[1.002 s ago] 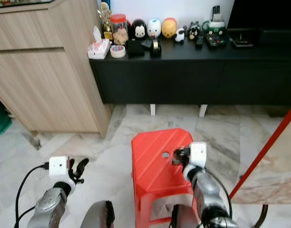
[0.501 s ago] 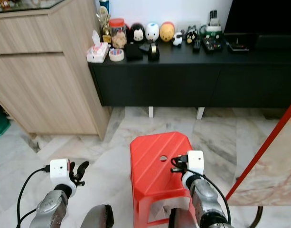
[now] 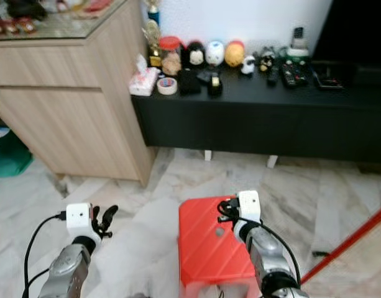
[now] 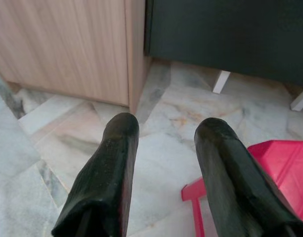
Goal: Hang keys on a hook
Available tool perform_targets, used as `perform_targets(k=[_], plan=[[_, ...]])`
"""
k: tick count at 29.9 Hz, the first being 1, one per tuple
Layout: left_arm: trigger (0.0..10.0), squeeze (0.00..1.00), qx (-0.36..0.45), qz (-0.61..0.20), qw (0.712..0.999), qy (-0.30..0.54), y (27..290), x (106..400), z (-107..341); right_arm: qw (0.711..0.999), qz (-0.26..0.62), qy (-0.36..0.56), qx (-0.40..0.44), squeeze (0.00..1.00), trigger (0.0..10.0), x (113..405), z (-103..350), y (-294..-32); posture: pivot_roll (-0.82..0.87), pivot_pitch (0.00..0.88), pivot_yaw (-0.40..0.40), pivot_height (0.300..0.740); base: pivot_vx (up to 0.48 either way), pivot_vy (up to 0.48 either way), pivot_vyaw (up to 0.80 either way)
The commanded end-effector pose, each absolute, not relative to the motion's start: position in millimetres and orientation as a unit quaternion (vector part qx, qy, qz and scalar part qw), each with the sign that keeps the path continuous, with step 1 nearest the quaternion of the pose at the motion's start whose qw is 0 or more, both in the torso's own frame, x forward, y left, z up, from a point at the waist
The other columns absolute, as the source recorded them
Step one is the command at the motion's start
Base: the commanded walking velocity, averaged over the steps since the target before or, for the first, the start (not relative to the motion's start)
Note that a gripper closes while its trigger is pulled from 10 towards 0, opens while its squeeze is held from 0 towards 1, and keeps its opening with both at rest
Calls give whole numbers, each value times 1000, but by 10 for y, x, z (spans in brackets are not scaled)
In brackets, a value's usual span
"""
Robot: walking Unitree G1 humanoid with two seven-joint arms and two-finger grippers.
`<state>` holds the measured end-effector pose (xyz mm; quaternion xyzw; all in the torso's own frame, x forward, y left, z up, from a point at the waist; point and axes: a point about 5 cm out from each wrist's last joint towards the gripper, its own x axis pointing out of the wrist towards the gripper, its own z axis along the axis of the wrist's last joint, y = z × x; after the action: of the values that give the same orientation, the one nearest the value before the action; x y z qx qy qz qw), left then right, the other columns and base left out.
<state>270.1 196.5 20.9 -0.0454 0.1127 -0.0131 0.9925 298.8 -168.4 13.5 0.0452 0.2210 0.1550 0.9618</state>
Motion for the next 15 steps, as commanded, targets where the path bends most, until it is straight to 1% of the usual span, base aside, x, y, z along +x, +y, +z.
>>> perform_targets(k=[1, 2, 3, 4, 6, 8, 9, 10, 11, 12, 13, 15], plan=[[10000, 0, -37, -37, 993, 111, 1951, 2708, 240, 960, 170, 217, 39, 0, 10000, 3013, 184, -1665, -17, 0, 13, 716, 0, 0, 0], [10000, 0, -32, -82, 990, 110, 1885, 2725, 284, 959, 186, 212, 34, 0, 10000, 3043, 240, -1642, -17, 0, 13, 716, 0, 0, 0], [10000, 0, -32, -82, 990, 110, 1885, 2725, 284, 959, 186, 212, 34, 0, 10000, 3043, 240, -1642, -17, 0, 13, 716, 0, 0, 0], [10000, 0, -27, -111, 987, 111, 1841, 2720, 300, 959, 191, 210, 30, 0, 10000, 3057, 264, -1632, -19, 0, 13, 716, 0, 0, 0], [10000, 0, -26, -144, 983, 111, 1793, 2706, 328, 958, 201, 204, 31, 0, 10000, 3082, 312, -1608, -21, 0, 13, 716, 0, 0, 0], [10000, 0, -27, -164, 980, 111, 1765, 2697, 349, 957, 208, 200, 34, 0, 10000, 3099, 350, -1594, -19, 0, 11, 716, 0, 0, 0], [10000, 0, -26, -193, 975, 105, 1730, 2690, 399, 955, 217, 197, 36, 0, 10000, 3124, 405, -1572, -19, 0, 11, 716, 0, 0, 0], [10000, 0, -26, -193, 975, 105, 1730, 2690, 399, 955, 217, 197, 36, 0, 10000, 3124, 405, -1572, -19, 0, 11, 716, 0, 0, 0], [10000, 0, -18, -240, 965, 100, 1665, 2672, 468, 953, 231, 196, 26, 0, 10000, 3152, 478, -1543, -18, 0, 9, 716, 0, 0, 0], [10000, 0, -9, -268, 958, 99, 1625, 2659, 507, 951, 240, 195, 18, 0, 10000, 3169, 528, -1518, -19, 0, 10, 716, 0, 0, 0], [10000, 0, -9, -268, 958, 99, 1625, 2659, 507, 951, 240, 195, 18, 0, 10000, 3169, 528, -1518, -19, 0, 10, 716, 0, 0, 0], [10000, 0, 5, -306, 947, 101, 1581, 2635, 544, 950, 245, 195, 11, 0, 10000, 3207, 615, -1468, -23, 0, 11, 716, 0, 0, 0]])
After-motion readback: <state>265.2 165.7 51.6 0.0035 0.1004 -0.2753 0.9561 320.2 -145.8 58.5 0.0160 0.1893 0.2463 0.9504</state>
